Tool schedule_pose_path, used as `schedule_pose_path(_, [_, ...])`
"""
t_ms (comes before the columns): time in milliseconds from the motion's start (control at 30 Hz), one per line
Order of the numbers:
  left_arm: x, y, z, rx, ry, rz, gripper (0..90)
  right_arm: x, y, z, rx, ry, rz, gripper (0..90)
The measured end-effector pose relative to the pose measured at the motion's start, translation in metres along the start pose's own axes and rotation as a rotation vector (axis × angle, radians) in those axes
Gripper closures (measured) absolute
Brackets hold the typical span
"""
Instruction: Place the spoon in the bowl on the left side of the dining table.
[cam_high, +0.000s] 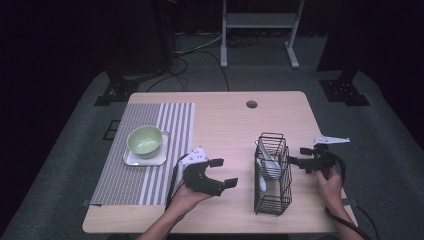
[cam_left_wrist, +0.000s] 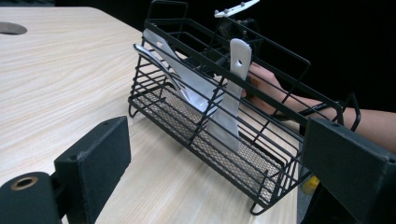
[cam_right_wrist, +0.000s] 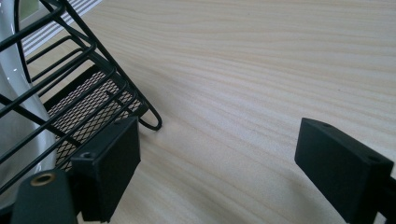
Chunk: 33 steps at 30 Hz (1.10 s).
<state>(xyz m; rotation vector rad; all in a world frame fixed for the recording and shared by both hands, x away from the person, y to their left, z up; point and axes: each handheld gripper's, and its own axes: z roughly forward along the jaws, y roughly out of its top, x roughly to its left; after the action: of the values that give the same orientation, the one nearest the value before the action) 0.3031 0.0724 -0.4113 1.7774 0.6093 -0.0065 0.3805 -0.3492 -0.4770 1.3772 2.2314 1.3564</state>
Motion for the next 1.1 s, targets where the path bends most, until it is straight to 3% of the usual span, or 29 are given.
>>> schedule_pose_path(1100, [-0.014, 0.015, 0.024, 0.009, -0.044, 0.003, 7.5, 0.0, 0.0, -0.001, -0.007, 0.004, 0.004, 13.1])
